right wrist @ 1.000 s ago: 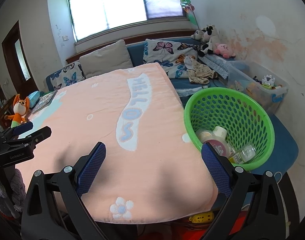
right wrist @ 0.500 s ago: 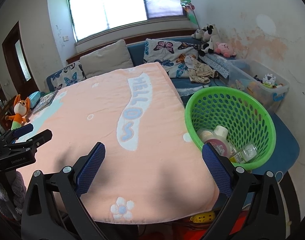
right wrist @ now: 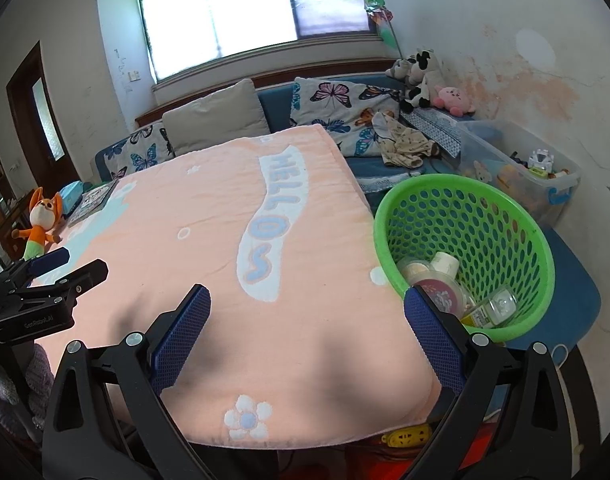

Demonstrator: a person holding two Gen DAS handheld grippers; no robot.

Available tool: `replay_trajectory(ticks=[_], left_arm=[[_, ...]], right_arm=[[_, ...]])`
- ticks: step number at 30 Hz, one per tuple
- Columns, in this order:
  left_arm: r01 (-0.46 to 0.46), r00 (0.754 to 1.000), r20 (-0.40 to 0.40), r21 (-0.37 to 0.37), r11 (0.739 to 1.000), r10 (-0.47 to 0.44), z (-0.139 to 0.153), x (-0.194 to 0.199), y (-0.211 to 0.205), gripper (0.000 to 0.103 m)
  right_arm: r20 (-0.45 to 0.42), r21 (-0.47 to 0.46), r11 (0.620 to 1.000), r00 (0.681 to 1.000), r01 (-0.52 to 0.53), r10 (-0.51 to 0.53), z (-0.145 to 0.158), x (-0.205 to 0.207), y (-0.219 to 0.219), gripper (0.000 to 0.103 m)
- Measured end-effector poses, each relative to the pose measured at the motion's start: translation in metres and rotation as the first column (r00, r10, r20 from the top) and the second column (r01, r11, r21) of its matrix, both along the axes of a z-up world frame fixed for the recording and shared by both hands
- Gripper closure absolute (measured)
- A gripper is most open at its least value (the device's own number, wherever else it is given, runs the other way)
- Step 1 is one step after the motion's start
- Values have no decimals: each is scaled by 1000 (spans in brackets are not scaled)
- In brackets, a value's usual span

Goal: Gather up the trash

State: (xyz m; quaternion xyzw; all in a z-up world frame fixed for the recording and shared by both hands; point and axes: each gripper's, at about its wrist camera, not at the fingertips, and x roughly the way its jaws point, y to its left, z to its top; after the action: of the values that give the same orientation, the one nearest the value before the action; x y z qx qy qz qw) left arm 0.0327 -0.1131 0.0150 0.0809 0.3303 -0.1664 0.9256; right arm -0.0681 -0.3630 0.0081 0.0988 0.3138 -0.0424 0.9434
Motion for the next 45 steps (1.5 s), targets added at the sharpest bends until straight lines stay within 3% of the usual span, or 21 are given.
replay_trajectory(ticks=[32, 37, 45], left_arm=[[18, 1000, -21, -10, 1000, -18, -7, -3, -7, 7], [-7, 1000, 12, -14, 1000, 7, -5, -6, -4, 7], [-35, 999, -15, -22, 999, 35, -8, -1, -1, 7]], right_arm=[[1, 0, 1000, 1000, -8, 8, -1, 2, -1, 6], [0, 3, 1000, 1000, -13, 13, -1, 3, -1, 6], [-1, -2, 1000, 1000, -24, 24, -4, 5, 2, 6]])
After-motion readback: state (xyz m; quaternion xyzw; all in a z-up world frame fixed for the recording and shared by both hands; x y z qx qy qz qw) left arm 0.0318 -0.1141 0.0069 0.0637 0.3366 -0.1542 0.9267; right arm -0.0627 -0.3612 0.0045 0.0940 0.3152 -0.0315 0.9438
